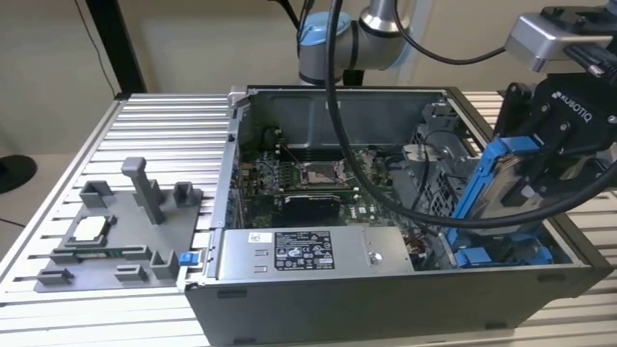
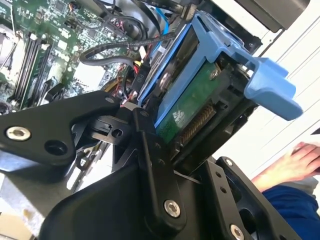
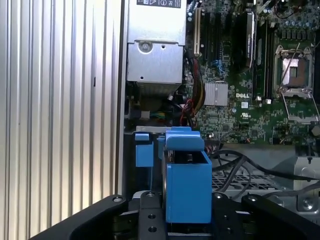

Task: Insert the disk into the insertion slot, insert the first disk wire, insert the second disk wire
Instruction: 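Insert the disk into the insertion slot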

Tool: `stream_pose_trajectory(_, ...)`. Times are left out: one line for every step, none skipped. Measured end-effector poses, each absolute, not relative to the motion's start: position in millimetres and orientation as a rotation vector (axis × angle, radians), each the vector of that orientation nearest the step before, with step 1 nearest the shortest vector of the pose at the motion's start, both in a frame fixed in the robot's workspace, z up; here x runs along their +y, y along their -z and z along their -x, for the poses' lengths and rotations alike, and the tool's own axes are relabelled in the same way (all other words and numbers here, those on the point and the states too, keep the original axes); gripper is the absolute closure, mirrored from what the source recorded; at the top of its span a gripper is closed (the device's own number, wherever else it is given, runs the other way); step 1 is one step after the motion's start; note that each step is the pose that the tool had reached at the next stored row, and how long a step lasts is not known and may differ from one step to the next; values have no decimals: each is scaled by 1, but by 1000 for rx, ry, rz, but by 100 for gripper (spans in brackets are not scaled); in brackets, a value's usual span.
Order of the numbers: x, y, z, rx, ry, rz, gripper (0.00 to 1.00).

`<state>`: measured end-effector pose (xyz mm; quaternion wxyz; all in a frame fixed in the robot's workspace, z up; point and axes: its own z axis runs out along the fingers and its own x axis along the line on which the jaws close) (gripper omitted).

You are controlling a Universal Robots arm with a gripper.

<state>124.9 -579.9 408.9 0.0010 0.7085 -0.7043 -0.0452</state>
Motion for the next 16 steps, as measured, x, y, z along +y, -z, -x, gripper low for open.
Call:
stream_pose_trajectory(-580, -411, -125, -2210, 145, -2223, 100)
stream_pose_trajectory(-580, -412, -126, -2207, 150, -2220, 100)
stream_pose_trajectory(-580, -413, -126, -2204, 155, -2216, 100)
stream_pose_trajectory(-580, -414, -128, -2200, 160, -2211, 100)
stream_pose_trajectory(-580, -415, -130, -2196, 167, -2207, 100)
stream_pose_trajectory(-580, -415, -133, -2192, 175, -2202, 100)
stream_pose_trajectory(-580, -415, -137, -2186, 185, -2196, 100)
stream_pose_trajectory(-580, -415, -139, -2180, 198, -2188, 100)
stream_pose_trajectory(-580, -415, -140, -2172, 213, -2179, 100)
stream_pose_trajectory(-580, -415, -142, -2162, 231, -2168, 100)
stream_pose_trajectory(-580, -415, -144, -2152, 250, -2157, 100)
stream_pose_trajectory(-580, -415, -146, -2143, 267, -2147, 100)
stream_pose_trajectory(-580, -415, -149, -2138, 277, -2142, 100)
stream_pose_trajectory(-580, -415, -152, -2135, 282, -2138, 100)
stream_pose_trajectory(-581, -415, -154, -2134, 285, -2137, 100)
stream_pose_trajectory(-581, -415, -156, -2133, 285, -2136, 100)
